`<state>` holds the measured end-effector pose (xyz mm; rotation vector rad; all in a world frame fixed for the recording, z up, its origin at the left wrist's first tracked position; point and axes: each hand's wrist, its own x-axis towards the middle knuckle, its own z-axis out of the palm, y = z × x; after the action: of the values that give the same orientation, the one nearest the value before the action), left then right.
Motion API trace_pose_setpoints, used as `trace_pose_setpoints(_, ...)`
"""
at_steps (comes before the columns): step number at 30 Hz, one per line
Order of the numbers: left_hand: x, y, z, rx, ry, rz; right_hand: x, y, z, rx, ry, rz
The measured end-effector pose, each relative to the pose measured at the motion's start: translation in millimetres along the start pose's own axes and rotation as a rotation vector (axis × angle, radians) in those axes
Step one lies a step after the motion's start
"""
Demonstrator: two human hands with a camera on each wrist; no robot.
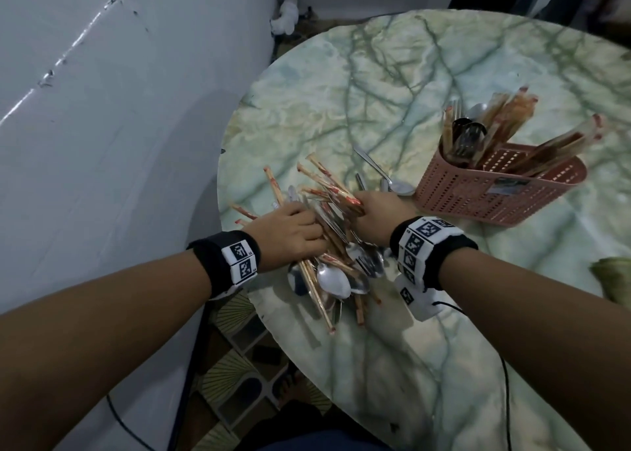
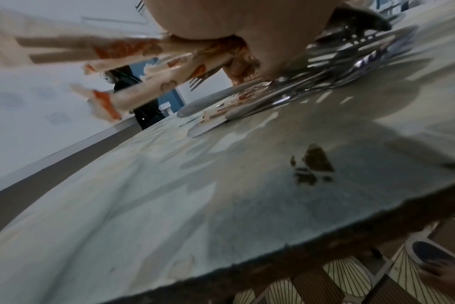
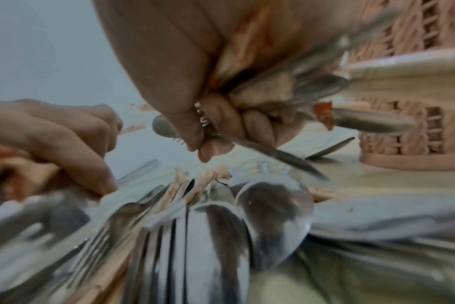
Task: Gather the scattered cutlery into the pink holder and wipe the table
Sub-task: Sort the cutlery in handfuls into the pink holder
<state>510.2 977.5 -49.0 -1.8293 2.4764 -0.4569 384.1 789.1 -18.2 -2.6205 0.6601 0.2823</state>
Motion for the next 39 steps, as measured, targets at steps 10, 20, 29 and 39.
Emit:
trace_pose_setpoints(10,-33,2,-23,0.092,0.06,0.054,9,-18,-3,0.044,-0.093,-0.142)
trace_pose_setpoints(20,-60,21,-20,0.054,0.035,0.06,15,-44,6,-0.295,-0.341,-0.314)
trace_pose_setpoints(29,-66,21,-21,0.006,0.042,0.078,16,-25,-4,-0.226,-0.199,-0.361)
trace_pose_setpoints(39,-55,4,-17,-0.07,-0.111,0.046,29,3,-15,-0.265,-0.181,-0.321)
